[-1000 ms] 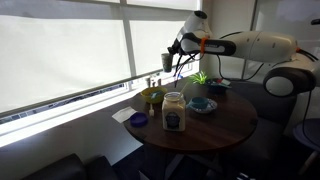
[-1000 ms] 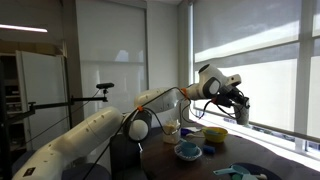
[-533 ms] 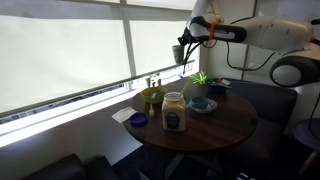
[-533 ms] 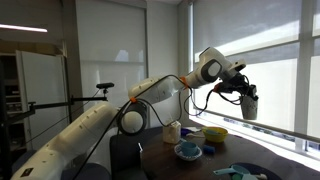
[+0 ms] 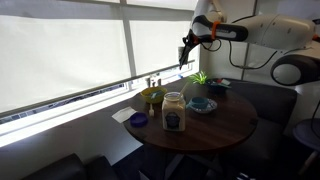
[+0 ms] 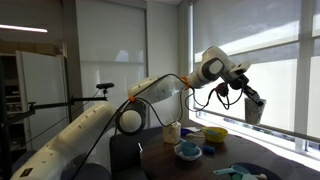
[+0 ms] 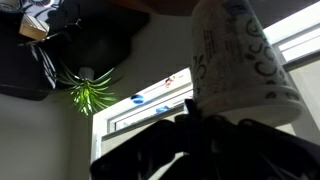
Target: Put the stacked coffee cups in the yellow bowl.
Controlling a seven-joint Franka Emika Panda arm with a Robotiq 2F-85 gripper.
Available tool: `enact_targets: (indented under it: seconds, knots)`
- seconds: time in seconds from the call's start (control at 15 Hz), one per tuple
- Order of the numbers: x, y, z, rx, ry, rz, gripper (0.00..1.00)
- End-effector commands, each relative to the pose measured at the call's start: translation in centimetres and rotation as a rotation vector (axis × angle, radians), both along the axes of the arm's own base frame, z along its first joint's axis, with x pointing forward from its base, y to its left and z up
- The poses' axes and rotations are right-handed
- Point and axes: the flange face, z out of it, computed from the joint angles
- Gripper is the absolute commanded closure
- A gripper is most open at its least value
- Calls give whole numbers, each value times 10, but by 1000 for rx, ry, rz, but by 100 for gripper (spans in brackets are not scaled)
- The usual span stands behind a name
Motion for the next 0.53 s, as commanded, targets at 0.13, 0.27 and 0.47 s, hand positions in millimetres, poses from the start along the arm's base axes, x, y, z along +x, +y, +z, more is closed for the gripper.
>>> enact_targets:
  seconds: [0.13, 0.27, 0.47]
  knots:
    - [-3, -9, -6, 51, -7, -131, 96]
    - [-3, -10, -7, 61, -14, -154, 96]
    - [2, 10, -20, -62, 39, -199, 99]
